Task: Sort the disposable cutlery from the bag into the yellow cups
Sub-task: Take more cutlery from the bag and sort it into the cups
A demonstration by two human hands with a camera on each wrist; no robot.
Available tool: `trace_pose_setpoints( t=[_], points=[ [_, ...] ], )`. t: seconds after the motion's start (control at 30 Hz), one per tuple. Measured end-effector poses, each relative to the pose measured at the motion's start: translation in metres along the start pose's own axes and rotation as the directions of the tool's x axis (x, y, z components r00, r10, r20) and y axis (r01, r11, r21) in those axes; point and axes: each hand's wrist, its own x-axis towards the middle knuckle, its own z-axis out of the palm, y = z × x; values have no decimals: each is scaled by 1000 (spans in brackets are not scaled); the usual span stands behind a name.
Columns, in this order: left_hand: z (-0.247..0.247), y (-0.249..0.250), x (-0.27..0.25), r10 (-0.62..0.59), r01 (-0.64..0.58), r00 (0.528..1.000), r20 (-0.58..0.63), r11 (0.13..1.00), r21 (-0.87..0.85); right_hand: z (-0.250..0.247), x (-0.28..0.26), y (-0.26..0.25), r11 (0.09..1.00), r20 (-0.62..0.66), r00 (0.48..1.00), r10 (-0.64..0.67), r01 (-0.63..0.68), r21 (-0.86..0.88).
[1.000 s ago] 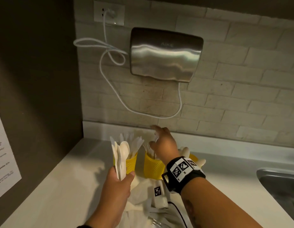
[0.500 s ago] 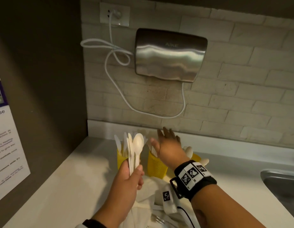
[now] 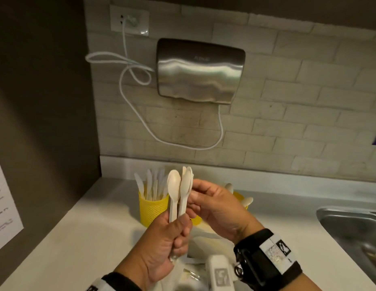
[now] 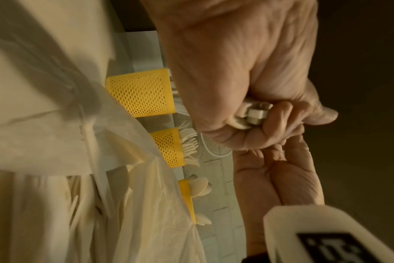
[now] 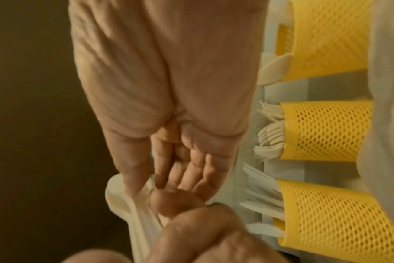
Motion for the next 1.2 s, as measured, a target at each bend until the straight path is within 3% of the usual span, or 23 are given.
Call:
trace_pose_setpoints(
  t=[0.13,0.27,0.4,0.53,0.73,0.83,0.97,1.07,1.2],
  points=[
    [0,3,0,5,8,996,-85,988,154,7,3,3,990,-97,995,-23,9,-142],
    [-4,1,2,100,-15,973,-210,927,375,14,21,4,964,-203,979,-32,-24,-264],
    [-14,7,5,126,-34,944,-305,956,291,21,48,-5,961,-329,942,-66,-29,-275],
    [-28,13,6,130,-78,933,-337,983,163,28,70,-8,958,-350,934,-69,-36,-286],
    [-47,15,11,216,-168,874,-436,975,148,36,84,5,976,-228,973,27,-74,-203],
    [-55,13,15,260,-205,820,-510,965,162,44,86,8,963,-236,972,22,-84,-255],
    [-80,12,17,295,-271,650,-700,951,149,43,102,-5,948,-415,884,-214,85,-308],
    [-94,11,15,266,-268,580,-770,955,128,36,110,5,821,-413,850,-327,39,-570],
    [-91,12,15,274,-261,594,-757,955,141,26,110,48,471,-312,883,-352,-121,-874]
  ],
)
